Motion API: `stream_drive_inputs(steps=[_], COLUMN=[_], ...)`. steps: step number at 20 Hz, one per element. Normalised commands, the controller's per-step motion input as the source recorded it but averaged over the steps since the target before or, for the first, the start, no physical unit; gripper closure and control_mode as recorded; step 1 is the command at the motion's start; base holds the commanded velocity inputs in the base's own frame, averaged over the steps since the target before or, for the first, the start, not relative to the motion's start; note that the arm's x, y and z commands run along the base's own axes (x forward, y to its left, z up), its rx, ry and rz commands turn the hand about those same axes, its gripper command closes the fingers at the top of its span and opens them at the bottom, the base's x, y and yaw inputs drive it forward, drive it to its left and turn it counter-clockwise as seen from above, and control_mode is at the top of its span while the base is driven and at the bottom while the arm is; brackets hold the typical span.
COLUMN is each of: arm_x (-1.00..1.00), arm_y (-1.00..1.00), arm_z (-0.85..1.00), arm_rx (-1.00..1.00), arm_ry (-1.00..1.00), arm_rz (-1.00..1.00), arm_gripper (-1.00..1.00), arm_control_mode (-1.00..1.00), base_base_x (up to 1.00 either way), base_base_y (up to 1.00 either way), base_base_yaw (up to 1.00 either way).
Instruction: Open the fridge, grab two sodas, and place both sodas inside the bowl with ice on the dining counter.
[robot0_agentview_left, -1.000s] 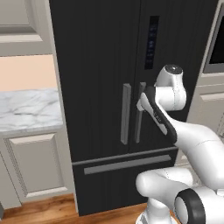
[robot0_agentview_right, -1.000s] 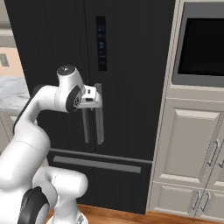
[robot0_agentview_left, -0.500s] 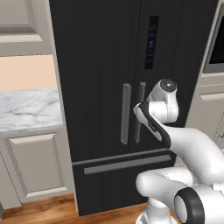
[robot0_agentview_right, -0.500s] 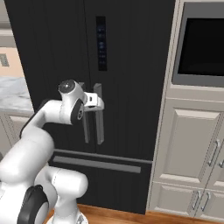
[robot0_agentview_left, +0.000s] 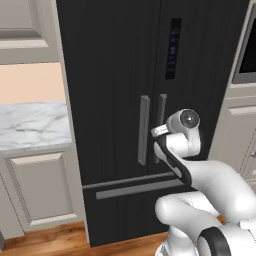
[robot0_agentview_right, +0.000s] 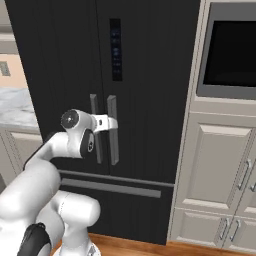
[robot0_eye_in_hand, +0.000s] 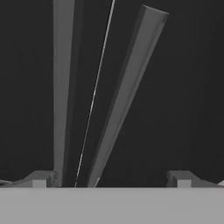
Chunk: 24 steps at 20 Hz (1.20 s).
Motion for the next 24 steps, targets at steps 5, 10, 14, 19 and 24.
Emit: stream_drive_inputs(steps=[5,10,14,19,24], arm_x=[0.15,0.22,0.31,0.34,0.45], arm_y=[-0.01,-0.11,-0.14,-0.16,-0.12], arm_z=[-0.05,-0.04,0.0,-0.1,-0.17], arm_rx=[0.0,0.0,0.0,0.01,0.02], arm_ry=[-0.09,-0.05,-0.01,0.0,-0.01], arm_rz=[0.0,0.0,0.0,0.01,0.02], arm_gripper=[-1.0,-1.0,-1.0,-1.0,-1.0], arm_control_mode=[-1.0,-1.0,-1.0,-1.0,-1.0], base_base_x=[0.0,0.0,0.0,0.0,0.0], base_base_y=[0.0,0.0,0.0,0.0,0.0], base_base_yaw=[0.0,0.0,0.0,0.0,0.0])
